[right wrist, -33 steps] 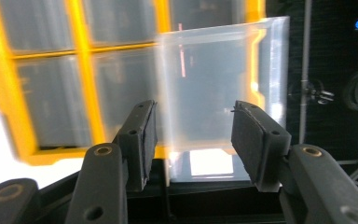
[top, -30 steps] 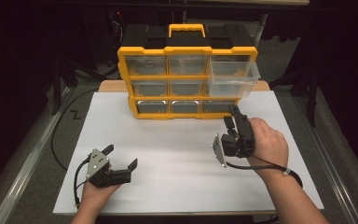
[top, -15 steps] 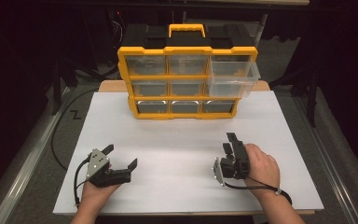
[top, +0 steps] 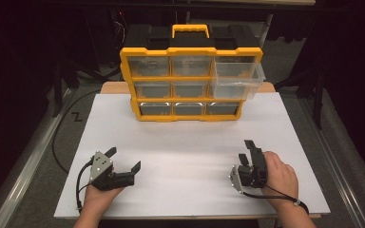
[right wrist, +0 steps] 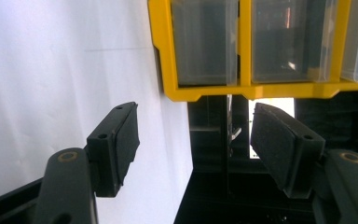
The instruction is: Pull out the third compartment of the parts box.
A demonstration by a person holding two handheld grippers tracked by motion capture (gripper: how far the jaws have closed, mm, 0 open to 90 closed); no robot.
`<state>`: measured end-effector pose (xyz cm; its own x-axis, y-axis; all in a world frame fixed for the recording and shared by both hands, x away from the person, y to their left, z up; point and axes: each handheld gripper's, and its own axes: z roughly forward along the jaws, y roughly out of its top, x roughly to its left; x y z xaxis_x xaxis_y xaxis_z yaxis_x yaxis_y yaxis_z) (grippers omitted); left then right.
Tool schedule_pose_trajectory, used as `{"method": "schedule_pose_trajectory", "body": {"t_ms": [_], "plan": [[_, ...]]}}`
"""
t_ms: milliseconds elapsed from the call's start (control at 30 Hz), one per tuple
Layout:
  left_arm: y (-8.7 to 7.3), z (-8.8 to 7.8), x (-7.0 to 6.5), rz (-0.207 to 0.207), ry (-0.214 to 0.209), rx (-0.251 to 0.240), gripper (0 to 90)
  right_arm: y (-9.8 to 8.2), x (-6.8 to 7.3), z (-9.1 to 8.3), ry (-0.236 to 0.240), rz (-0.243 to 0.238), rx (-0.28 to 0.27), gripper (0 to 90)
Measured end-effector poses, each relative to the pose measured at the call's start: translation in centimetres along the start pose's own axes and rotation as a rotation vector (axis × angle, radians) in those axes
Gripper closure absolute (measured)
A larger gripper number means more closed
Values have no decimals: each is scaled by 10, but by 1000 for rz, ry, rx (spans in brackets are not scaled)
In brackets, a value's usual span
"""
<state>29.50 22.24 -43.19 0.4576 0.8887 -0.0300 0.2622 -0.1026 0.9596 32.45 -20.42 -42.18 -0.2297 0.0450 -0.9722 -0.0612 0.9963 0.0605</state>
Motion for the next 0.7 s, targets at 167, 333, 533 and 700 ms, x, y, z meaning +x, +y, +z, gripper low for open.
{"method": "schedule_pose_trajectory", "body": {"t_ms": [167, 333, 533, 700], "plan": [[-1, 0, 1, -4, 0, 5, 5, -1, 1, 0, 13, 8, 5, 301], [0, -1, 1, -7, -2, 1, 5, 5, 5, 1, 27, -5, -2, 250], [1, -2, 0, -10, 2, -8, 5, 11, 11, -1, 48, -41, -7, 115], [3, -4, -5, 9, -17, -17, 5, 14, 15, 3, 30, -72, -39, 8]]}}
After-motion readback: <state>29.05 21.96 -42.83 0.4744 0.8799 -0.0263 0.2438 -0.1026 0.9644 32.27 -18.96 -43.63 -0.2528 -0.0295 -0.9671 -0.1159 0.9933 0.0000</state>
